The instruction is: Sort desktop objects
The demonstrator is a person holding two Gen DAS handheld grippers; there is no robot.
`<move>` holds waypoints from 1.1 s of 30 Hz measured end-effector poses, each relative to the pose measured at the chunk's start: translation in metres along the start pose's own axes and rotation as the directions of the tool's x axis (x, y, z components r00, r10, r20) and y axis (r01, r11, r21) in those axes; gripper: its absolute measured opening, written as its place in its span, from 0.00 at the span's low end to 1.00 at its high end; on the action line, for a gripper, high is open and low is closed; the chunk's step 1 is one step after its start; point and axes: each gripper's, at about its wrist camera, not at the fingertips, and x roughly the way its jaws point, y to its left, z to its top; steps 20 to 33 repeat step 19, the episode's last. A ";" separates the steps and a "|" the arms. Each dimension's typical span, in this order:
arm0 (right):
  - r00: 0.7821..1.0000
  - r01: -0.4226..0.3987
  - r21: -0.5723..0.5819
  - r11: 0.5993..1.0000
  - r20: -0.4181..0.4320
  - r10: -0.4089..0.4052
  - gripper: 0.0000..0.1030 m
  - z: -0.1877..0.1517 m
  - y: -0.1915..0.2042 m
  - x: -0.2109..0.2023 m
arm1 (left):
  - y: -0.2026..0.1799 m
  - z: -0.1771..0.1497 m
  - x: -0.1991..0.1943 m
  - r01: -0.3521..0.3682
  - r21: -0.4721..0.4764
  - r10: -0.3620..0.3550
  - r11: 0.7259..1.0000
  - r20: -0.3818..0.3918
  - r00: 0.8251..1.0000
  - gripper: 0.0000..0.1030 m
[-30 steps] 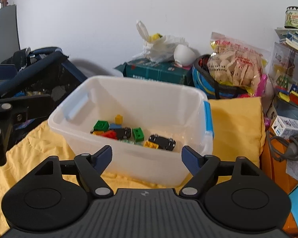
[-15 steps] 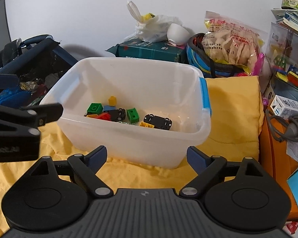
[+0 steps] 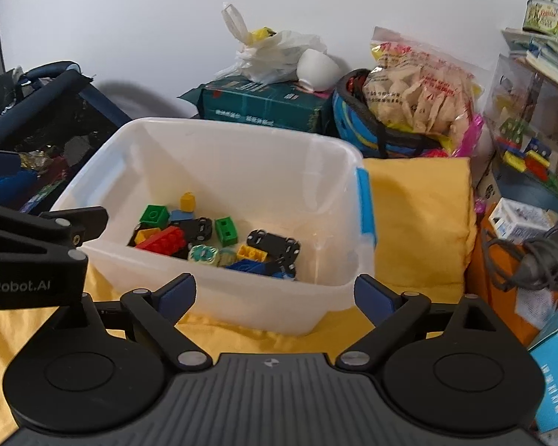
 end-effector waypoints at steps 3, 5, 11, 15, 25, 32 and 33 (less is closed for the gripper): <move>1.000 0.016 -0.017 1.000 0.000 -0.016 0.93 0.001 0.001 0.001 | 0.000 0.002 0.001 -0.001 0.000 0.001 1.000 0.001 1.000 0.92; 1.000 0.012 -0.007 1.000 -0.006 -0.012 0.93 0.002 -0.001 0.002 | 0.001 0.002 0.001 0.004 -0.002 -0.004 1.000 0.002 1.000 0.92; 1.000 0.017 0.001 1.000 -0.020 -0.017 0.93 0.003 -0.002 0.006 | 0.002 0.003 0.001 0.022 -0.001 -0.022 1.000 -0.001 1.000 0.92; 1.000 0.015 0.013 1.000 -0.025 -0.015 0.93 0.003 -0.003 0.007 | 0.003 0.002 -0.001 0.001 -0.004 -0.001 1.000 0.020 1.000 0.92; 1.000 0.012 0.021 1.000 -0.025 -0.011 0.93 0.003 -0.003 0.007 | 0.003 0.003 0.000 -0.001 -0.008 0.001 1.000 0.030 1.000 0.92; 1.000 0.012 0.021 1.000 -0.025 -0.011 0.93 0.003 -0.003 0.007 | 0.003 0.003 0.000 -0.001 -0.008 0.001 1.000 0.030 1.000 0.92; 1.000 0.012 0.021 1.000 -0.025 -0.011 0.93 0.003 -0.003 0.007 | 0.003 0.003 0.000 -0.001 -0.008 0.001 1.000 0.030 1.000 0.92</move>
